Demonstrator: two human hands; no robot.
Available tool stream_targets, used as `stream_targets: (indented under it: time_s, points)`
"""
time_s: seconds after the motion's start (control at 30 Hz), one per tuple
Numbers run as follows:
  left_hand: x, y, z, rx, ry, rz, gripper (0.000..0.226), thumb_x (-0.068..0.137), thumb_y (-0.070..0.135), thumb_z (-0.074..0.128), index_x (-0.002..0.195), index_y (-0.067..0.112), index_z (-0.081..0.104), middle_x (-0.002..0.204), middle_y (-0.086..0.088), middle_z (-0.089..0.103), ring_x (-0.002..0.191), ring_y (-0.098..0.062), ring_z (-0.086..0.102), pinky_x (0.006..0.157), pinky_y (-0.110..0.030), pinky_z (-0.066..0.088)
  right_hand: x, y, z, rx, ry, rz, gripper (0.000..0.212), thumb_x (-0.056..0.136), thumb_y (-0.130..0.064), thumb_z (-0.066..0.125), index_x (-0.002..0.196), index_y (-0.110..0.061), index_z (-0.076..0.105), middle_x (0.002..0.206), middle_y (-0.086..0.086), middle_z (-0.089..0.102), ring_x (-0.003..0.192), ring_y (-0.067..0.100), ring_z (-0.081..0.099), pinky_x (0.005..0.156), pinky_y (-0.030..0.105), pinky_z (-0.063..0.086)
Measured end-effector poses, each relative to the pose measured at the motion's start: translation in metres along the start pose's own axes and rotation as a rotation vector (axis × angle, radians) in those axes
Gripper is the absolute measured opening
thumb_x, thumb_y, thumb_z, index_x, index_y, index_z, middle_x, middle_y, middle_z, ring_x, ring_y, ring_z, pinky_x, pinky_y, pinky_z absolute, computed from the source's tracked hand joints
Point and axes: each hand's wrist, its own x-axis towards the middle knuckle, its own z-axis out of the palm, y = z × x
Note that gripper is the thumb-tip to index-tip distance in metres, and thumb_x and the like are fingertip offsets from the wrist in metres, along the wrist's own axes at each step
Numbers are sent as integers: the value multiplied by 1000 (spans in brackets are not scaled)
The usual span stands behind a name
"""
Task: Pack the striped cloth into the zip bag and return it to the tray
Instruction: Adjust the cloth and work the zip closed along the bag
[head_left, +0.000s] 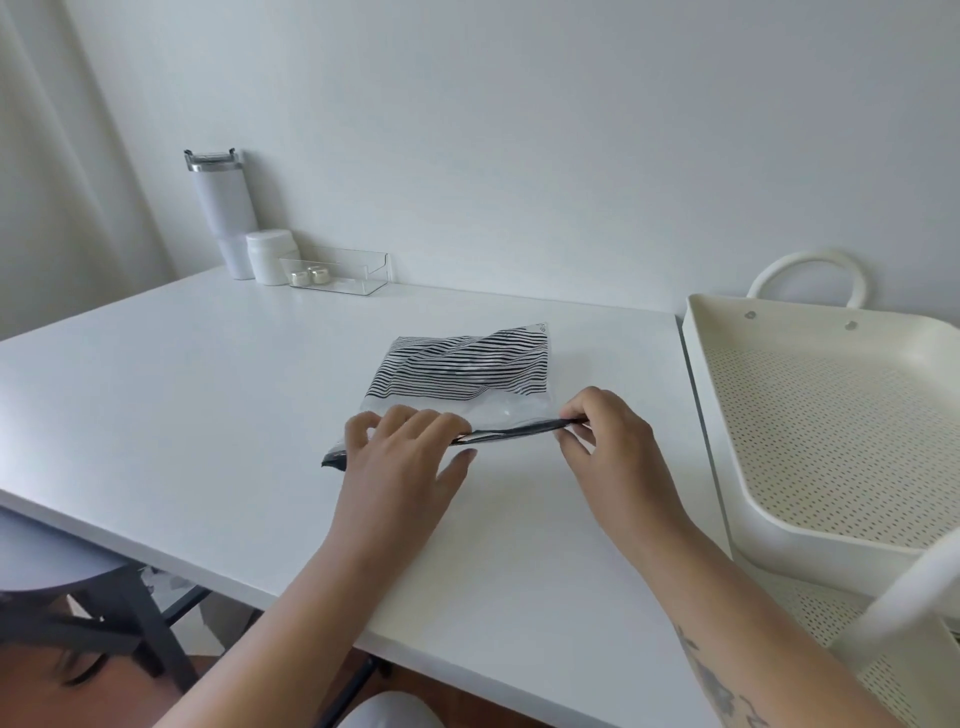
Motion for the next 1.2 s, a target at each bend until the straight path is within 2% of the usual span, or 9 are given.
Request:
stream_targets:
  time_s: [0.07,0.2,0.33,0.5,0.63,0.83,1.03,1.2]
  points:
    - [4,3,2,-38,-12,18,10,84,30,71,92,26,66,87,14,68,88,-20,59,85,-42,35,0,0,2,39,-38,-31,14,85,-1,61,89,-15,60,91,-2,59,85,18,62,76,44,55]
    - [11,7,8,-152,-30,3,5,84,23,71,84,22,66,83,12,66,83,-20,58,73,-33,41,1,2,3,89,-52,-49,20,85,0,61,90,-19,65,91,-6,62,84,11,63,75,38,57]
    - [14,6,11,-199,-57,24,10,82,27,73,89,24,66,87,12,66,87,-17,57,76,-36,45,1,3,3,122,-52,-28,18,85,-6,64,86,-24,61,87,-9,66,84,7,63,73,33,56]
    - [21,9,12,-228,-47,42,10,81,19,74,89,22,69,85,8,66,87,-21,57,75,-40,47,1,2,4,131,-81,-53,20,83,0,64,86,-20,66,87,-9,64,84,7,62,74,32,56]
    - [20,9,16,-269,-38,61,9,82,14,72,88,20,69,83,8,65,85,-21,56,73,-43,48,2,4,4,119,-78,-51,22,83,2,61,91,-17,66,91,-7,63,87,6,63,77,26,56]
    - [16,12,16,-249,-2,85,14,79,14,72,89,19,65,85,8,64,86,-22,57,75,-42,48,2,5,3,53,-44,-101,11,84,-9,68,81,-19,65,81,-4,60,72,17,61,66,43,55]
    - [17,14,14,-225,55,142,10,80,11,74,88,17,71,80,4,65,77,-25,56,67,-41,49,1,0,2,117,-72,-127,8,86,-12,68,88,-20,68,83,-5,64,77,17,63,70,42,55]
    - [16,15,13,-231,43,171,11,79,12,75,88,17,72,81,4,64,80,-25,56,69,-41,49,1,-3,2,112,-120,-167,10,87,-13,67,87,-23,69,85,-5,60,79,17,62,68,44,54]
